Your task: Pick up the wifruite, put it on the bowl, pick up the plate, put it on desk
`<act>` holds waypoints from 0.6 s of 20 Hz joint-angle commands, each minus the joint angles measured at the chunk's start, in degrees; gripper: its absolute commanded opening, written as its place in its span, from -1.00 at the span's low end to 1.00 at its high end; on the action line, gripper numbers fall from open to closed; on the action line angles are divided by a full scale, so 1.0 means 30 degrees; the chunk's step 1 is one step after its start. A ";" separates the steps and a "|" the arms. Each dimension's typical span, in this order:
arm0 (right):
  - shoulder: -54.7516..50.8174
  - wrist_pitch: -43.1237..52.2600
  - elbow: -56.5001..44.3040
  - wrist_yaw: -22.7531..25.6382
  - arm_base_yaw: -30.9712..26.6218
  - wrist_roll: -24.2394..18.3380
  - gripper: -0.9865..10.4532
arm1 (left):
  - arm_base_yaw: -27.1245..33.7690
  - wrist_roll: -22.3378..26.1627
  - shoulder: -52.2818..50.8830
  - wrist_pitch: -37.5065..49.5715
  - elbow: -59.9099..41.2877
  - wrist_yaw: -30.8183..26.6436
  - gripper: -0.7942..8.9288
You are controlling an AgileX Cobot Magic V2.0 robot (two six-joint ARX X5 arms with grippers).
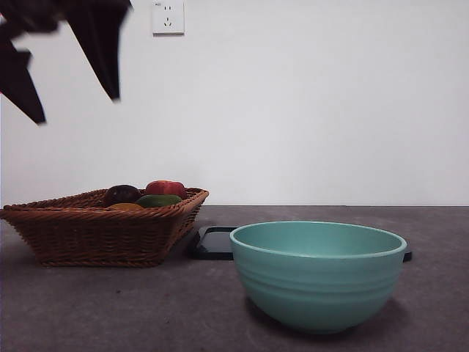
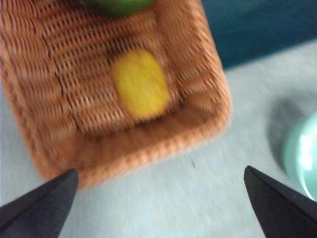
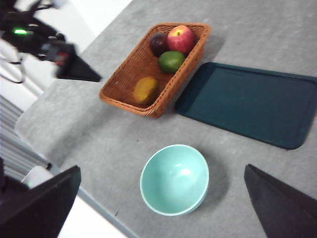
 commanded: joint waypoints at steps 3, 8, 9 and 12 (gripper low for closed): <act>-0.0430 0.0109 0.0379 0.0073 0.0080 -0.0022 0.22 | -0.0080 0.0007 0.3395 0.2200 0.0634 -0.1144 0.49; -0.0430 0.0306 0.0379 0.0066 0.0073 -0.0022 0.22 | -0.0080 -0.0386 0.6003 0.4874 0.0634 -0.1625 0.49; -0.0430 0.0401 0.0379 0.0066 0.0080 -0.0029 0.22 | -0.0087 -0.0525 0.6360 0.5158 0.0634 -0.1625 0.49; -0.0430 0.0466 0.0379 0.0066 0.0073 -0.0029 0.22 | -0.0102 -0.0641 0.7045 0.5377 0.0634 -0.1625 0.49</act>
